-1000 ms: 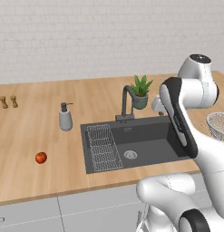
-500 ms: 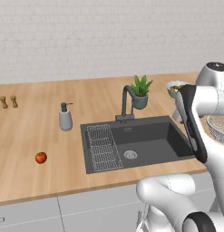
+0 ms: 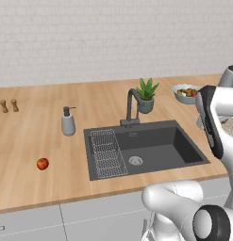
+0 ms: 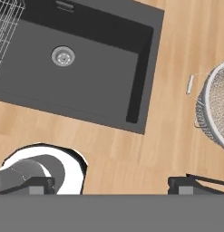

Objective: Put the colander in the sink, put the apple in the colander, and turn on the sink faucet and pour water over the colander.

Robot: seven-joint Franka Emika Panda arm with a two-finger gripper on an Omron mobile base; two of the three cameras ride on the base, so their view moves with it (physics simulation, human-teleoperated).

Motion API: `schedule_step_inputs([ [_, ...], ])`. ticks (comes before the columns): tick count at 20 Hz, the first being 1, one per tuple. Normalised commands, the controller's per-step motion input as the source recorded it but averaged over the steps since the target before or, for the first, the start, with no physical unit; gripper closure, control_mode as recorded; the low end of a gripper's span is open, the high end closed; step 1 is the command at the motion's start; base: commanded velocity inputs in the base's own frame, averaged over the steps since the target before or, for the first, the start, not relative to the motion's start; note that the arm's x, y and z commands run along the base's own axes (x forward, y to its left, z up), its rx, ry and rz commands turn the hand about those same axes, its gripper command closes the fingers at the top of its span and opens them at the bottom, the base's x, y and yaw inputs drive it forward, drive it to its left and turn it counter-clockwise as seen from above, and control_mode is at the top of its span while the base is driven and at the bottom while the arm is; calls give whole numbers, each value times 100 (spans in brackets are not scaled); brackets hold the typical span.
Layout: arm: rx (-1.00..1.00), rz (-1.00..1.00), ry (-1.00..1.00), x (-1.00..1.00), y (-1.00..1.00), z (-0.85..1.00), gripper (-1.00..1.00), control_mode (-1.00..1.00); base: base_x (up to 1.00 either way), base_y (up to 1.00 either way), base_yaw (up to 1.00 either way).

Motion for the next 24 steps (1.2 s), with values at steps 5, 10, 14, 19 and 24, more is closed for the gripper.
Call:
schedule_step_inputs([
  [5,-4,4,1,-4,-38,-11,-100,-100,0,0,0],
  [10,-3,5,2,-5,-48,-13,-100,-100,0,0,0],
  [14,-12,0,8,8,-51,-12,-100,-100,0,0,0],
  [19,-12,0,7,17,-54,-18,-100,-100,0,0,0],
  [24,-6,0,10,27,-55,-27,-100,-100,0,0,0],
])
